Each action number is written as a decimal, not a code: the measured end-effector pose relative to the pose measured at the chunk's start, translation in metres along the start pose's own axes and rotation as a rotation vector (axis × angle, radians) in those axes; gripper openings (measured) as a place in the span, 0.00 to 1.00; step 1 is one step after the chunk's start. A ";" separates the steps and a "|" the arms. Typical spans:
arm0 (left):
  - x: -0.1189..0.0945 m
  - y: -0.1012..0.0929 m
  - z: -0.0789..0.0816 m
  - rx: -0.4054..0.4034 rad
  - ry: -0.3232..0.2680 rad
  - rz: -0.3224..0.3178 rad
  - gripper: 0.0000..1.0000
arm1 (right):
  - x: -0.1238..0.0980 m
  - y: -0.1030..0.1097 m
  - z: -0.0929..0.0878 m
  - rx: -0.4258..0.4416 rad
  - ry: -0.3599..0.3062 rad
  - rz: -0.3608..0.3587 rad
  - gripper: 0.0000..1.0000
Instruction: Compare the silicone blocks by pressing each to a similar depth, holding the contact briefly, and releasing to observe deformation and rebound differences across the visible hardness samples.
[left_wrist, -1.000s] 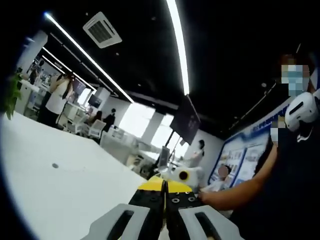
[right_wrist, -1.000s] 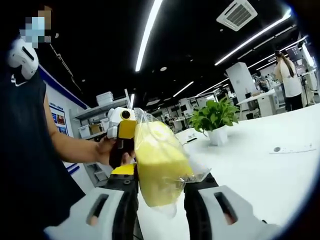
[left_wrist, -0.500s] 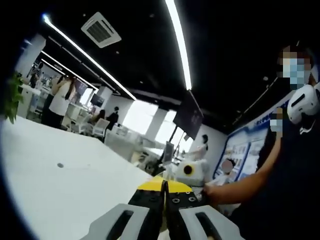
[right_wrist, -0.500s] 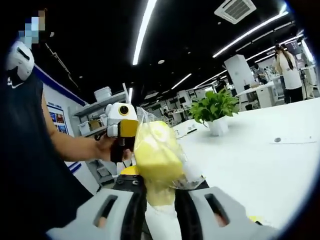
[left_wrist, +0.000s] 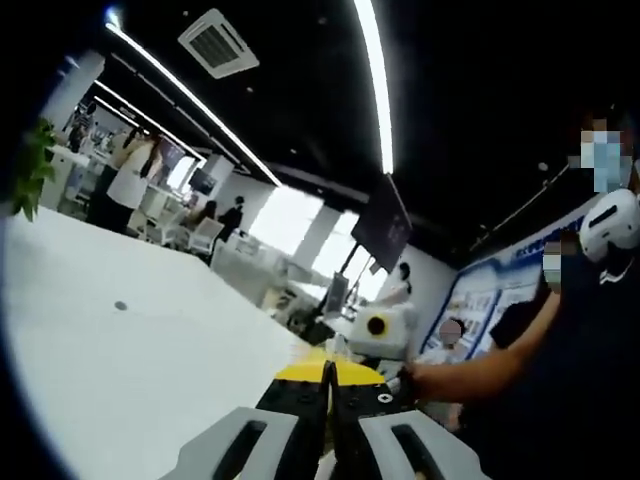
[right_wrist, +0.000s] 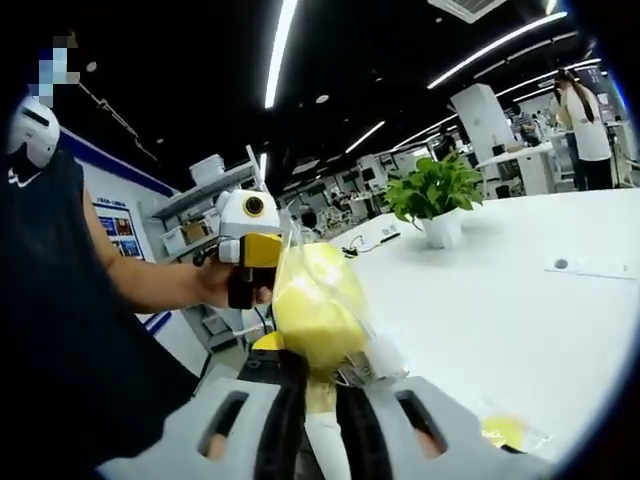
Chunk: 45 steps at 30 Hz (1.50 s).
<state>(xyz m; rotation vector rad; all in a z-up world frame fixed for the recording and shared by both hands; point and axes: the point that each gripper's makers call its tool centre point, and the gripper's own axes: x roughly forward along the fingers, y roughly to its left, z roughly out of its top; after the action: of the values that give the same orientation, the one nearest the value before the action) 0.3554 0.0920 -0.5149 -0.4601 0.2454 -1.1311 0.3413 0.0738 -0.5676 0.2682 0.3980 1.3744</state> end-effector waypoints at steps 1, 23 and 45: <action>0.000 -0.001 0.001 0.006 -0.002 0.003 0.00 | 0.000 0.000 0.000 0.005 -0.001 0.000 0.05; -0.011 -0.012 0.006 -0.030 -0.027 0.010 0.00 | 0.007 0.010 0.005 0.033 -0.012 0.034 0.06; -0.015 -0.008 0.005 -0.036 -0.038 0.008 0.00 | 0.011 0.011 0.005 0.033 0.041 0.010 0.03</action>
<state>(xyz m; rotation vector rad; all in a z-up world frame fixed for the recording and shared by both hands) 0.3452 0.1044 -0.5072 -0.5118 0.2345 -1.1105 0.3351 0.0869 -0.5593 0.2693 0.4541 1.3864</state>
